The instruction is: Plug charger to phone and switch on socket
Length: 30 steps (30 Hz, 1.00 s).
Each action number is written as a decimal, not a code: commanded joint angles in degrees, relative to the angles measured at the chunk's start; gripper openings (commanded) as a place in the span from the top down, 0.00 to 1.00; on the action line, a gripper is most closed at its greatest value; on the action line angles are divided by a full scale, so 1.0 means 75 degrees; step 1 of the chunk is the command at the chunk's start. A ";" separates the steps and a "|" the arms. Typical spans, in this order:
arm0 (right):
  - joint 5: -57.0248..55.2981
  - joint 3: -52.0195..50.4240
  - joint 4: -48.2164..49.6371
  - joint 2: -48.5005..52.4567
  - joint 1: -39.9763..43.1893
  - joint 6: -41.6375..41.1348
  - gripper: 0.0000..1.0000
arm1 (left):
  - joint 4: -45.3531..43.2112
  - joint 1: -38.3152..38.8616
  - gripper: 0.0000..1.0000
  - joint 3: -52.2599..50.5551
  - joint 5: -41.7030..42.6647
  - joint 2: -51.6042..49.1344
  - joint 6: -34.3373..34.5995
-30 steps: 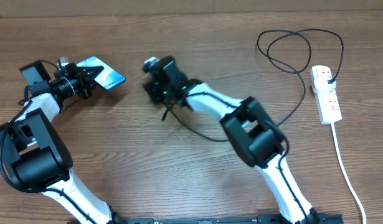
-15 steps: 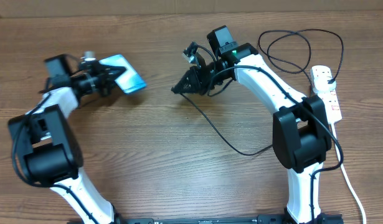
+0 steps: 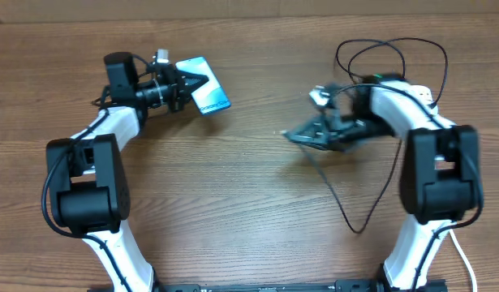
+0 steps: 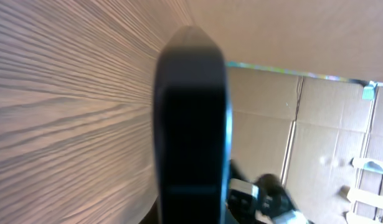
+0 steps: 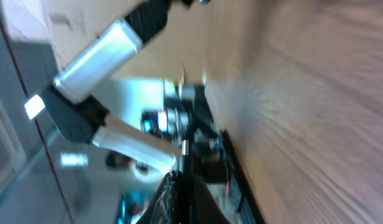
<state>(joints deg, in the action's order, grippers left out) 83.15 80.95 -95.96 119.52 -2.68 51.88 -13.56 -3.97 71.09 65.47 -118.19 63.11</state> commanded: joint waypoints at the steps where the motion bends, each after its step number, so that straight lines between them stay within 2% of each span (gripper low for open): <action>1: 0.0758 -0.0848 -0.0157 -0.0251 0.0717 0.2352 0.96 | -0.0402 0.0487 0.96 0.0187 -0.0291 0.0187 0.0909; 5: 0.0898 -0.1492 -0.0119 -0.0248 0.1166 0.2952 0.96 | -0.0839 0.1032 0.96 0.0187 -0.0600 0.0187 0.1259; 11: 0.0898 -0.1562 0.0423 -0.0245 0.0871 0.2841 0.96 | -0.1084 0.1649 0.96 0.0187 -0.0860 0.0187 0.1751; 13: 0.0898 -0.1562 0.0901 -0.0242 0.0632 0.2430 0.96 | -0.1084 0.1734 0.96 0.0187 -0.0694 0.0187 0.1757; 15: 0.0898 -0.1562 0.1714 -0.0242 0.0379 0.1571 0.96 | -0.1087 0.1749 0.96 0.0187 -0.0478 0.0187 0.1693; 19: 0.0898 -0.1562 0.3926 -0.0242 -0.0067 -0.1338 0.96 | -0.1090 0.1746 0.96 0.0187 -0.0318 0.0187 0.1411; 28: 0.0898 -0.1483 0.7213 -0.0242 -0.0629 -0.5645 0.96 | -0.1084 0.1731 0.96 0.0187 -0.0347 0.0187 0.0950; 30: 0.0898 -0.1483 0.7705 -0.0242 -0.0644 -0.6321 0.96 | -0.1084 0.1719 0.96 0.0187 -0.0323 0.0187 0.0915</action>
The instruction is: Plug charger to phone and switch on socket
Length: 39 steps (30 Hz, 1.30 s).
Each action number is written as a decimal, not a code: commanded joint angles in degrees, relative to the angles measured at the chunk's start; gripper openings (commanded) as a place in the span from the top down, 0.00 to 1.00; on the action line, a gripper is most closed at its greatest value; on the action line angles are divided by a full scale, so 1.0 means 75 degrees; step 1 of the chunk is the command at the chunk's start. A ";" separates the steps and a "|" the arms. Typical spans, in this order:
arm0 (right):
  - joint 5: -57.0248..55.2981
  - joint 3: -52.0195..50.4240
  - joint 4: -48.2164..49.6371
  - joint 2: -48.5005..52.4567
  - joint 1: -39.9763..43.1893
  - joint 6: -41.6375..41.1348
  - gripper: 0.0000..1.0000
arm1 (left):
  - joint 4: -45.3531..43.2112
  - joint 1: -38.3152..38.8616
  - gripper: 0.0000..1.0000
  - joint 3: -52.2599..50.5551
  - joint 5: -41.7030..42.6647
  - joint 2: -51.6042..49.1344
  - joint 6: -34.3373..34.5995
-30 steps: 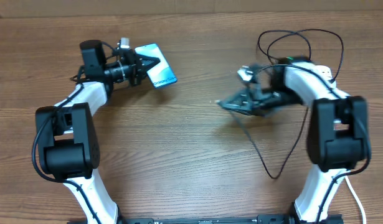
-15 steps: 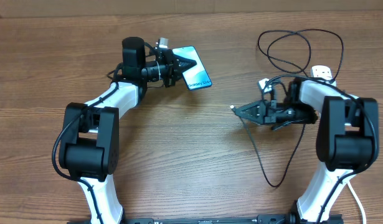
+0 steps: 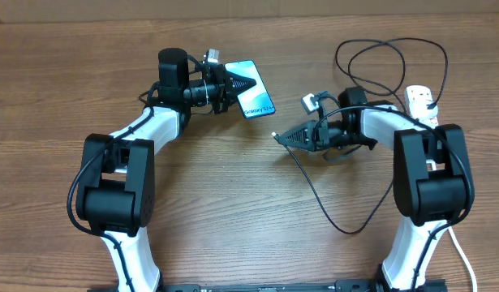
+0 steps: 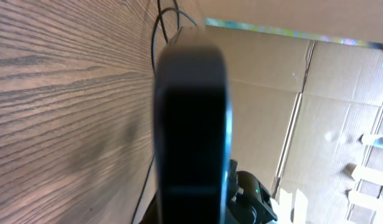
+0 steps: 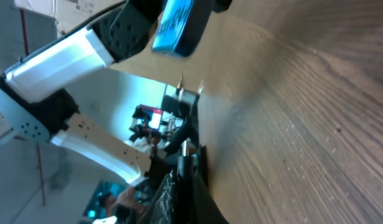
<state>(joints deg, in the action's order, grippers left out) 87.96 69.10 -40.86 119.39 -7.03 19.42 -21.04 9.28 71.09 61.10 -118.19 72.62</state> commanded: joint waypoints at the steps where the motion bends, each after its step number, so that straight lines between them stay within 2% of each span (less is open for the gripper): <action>1: 0.0256 0.0096 0.0493 -0.0224 -0.0064 -0.2180 0.96 | -0.0085 -0.0055 0.96 0.0187 0.0271 0.0187 -0.0414; 9: 0.0254 0.0096 0.1189 -0.0224 -0.0073 -0.3319 0.96 | -0.0029 -0.0090 0.96 0.0187 0.0265 0.0184 -0.0597; 12: 0.0248 0.0096 0.1955 -0.0224 -0.0099 -0.4083 0.96 | -0.0029 -0.0090 0.96 0.0187 -0.0020 0.0184 -0.0501; 17: -0.0612 0.0096 0.3993 -0.0224 -0.0143 -0.6414 0.96 | -0.0035 -0.0137 0.96 0.0187 -0.0379 0.0184 -0.0230; 22: -0.0609 0.0096 0.5764 -0.0233 -0.0446 -0.7755 0.96 | -0.0035 -0.0437 0.96 0.0187 -0.0431 0.0184 -0.0157; 31: -0.0717 0.0096 0.7041 -0.0233 -0.1253 -0.9087 0.96 | -0.0356 -0.0866 0.96 0.0187 -0.0399 0.0184 -0.0114; 39: -0.1218 0.0096 0.8040 -0.0233 -0.1341 -1.0241 0.96 | -0.0379 -0.0842 0.96 0.0187 -0.0350 0.0184 -0.0102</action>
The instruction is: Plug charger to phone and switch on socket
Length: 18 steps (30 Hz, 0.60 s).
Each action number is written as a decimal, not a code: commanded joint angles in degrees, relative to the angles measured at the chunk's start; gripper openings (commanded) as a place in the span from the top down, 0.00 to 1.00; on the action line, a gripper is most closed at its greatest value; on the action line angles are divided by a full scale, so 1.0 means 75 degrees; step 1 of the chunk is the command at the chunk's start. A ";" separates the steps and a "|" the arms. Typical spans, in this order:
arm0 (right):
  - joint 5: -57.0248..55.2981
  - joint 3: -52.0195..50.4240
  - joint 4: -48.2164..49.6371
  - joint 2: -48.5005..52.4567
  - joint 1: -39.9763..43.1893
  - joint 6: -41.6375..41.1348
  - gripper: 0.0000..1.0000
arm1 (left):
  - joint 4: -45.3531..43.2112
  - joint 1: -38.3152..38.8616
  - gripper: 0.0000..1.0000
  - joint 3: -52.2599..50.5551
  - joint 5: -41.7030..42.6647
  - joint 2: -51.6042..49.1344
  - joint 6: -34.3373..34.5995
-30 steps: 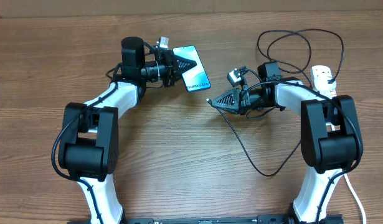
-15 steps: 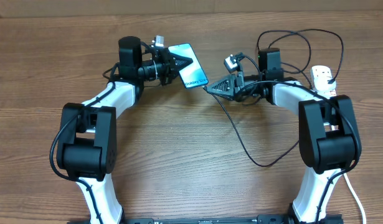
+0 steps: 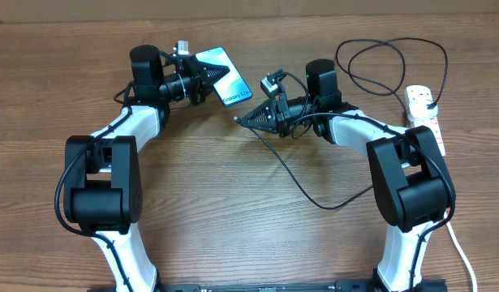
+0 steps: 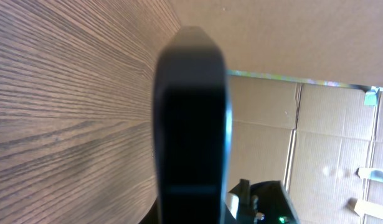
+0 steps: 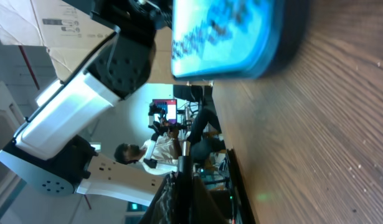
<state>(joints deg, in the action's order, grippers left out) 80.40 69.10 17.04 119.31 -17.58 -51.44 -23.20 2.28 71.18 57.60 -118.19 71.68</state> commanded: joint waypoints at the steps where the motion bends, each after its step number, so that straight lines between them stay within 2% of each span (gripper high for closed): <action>1: -0.0309 0.0096 0.0519 -0.0221 0.0076 -0.0991 0.96 | -0.0096 0.0090 0.96 0.0175 0.0111 0.0184 0.0082; 8: -0.0723 0.0096 0.1682 -0.0221 0.0114 -0.1839 0.96 | -0.0501 0.0079 0.96 0.0175 0.0029 0.0184 0.0495; 12: -0.0871 0.0093 0.1699 -0.0219 0.0245 -0.1950 0.96 | -0.0903 0.0047 0.96 0.0175 0.0000 0.0184 0.0860; 18: -0.0825 0.0093 0.1699 -0.0219 0.0312 -0.2005 0.96 | -0.0912 0.0047 0.96 0.0175 0.0041 0.0184 0.1081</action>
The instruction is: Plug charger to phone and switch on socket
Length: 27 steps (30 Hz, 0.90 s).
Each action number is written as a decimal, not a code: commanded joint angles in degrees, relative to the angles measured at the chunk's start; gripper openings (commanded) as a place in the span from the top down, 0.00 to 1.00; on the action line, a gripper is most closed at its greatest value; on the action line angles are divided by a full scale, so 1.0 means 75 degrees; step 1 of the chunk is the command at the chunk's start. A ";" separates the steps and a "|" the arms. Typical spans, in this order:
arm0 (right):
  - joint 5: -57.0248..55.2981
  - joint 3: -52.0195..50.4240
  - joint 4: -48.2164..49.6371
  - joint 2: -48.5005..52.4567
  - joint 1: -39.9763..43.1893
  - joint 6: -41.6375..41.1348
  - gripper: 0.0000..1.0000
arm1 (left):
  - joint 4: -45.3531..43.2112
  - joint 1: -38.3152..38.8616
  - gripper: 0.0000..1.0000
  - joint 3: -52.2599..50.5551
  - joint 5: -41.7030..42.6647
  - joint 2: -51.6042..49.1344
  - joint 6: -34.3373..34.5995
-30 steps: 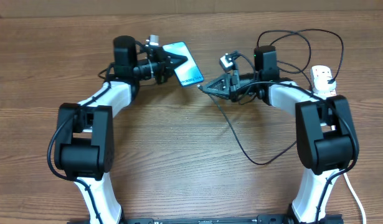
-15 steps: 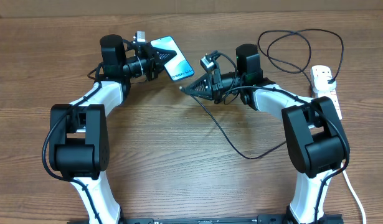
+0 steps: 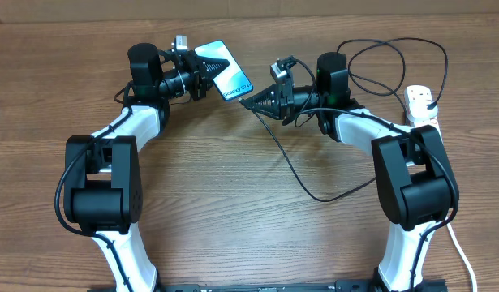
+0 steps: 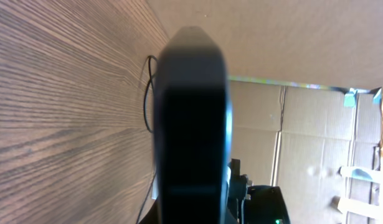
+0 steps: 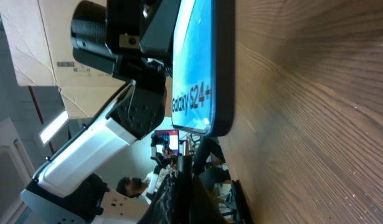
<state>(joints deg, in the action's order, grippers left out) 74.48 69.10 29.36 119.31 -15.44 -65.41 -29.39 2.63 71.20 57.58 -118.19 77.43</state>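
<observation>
My left gripper (image 3: 205, 81) is shut on the blue-screened phone (image 3: 225, 70), holding it on edge above the far middle of the table. In the left wrist view the phone (image 4: 191, 124) is a dark slab that hides the fingers. My right gripper (image 3: 254, 103) is shut on the charger plug (image 3: 243, 104), whose tip sits right at the phone's near end. The right wrist view shows the plug (image 5: 183, 163) just below the phone's end (image 5: 197, 74); I cannot tell whether it is inserted. The black cable (image 3: 306, 182) trails to the white socket strip (image 3: 422, 109).
The wooden table (image 3: 233, 227) carries the cable's loops (image 3: 391, 49) at the far right, beside the socket strip near the right edge. Both arms reach inward across the far half. Cardboard boxes (image 4: 316, 143) stand beyond the table.
My right gripper has moved farther back and slightly right with the plug, so its tip now sits at the phone's end. The phone has shifted only slightly.
First the phone was held at the far left and the plug right of centre, well apart. Then both stood nearer the middle. Later the phone was far of centre with the plug just below it. Now plug and phone end meet.
</observation>
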 commanded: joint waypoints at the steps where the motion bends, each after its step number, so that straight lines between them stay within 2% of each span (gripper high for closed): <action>1: 0.0023 0.0093 0.0055 -0.0219 0.0026 -0.0143 0.96 | -0.0087 0.0000 0.96 0.0172 0.0044 0.0184 0.0344; 8: 0.0067 0.0093 0.0085 -0.0219 0.0087 -0.0472 0.96 | -0.0090 -0.0003 0.96 0.0172 0.0055 0.0184 0.0632; 27: -0.0303 0.0093 0.0428 -0.0219 0.0090 -0.0484 0.96 | -0.0090 0.0023 0.96 0.0172 0.0050 0.0184 0.0854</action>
<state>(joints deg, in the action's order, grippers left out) 73.28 69.10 31.75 119.31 -14.98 -68.86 -29.41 2.63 71.20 57.58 -118.19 82.91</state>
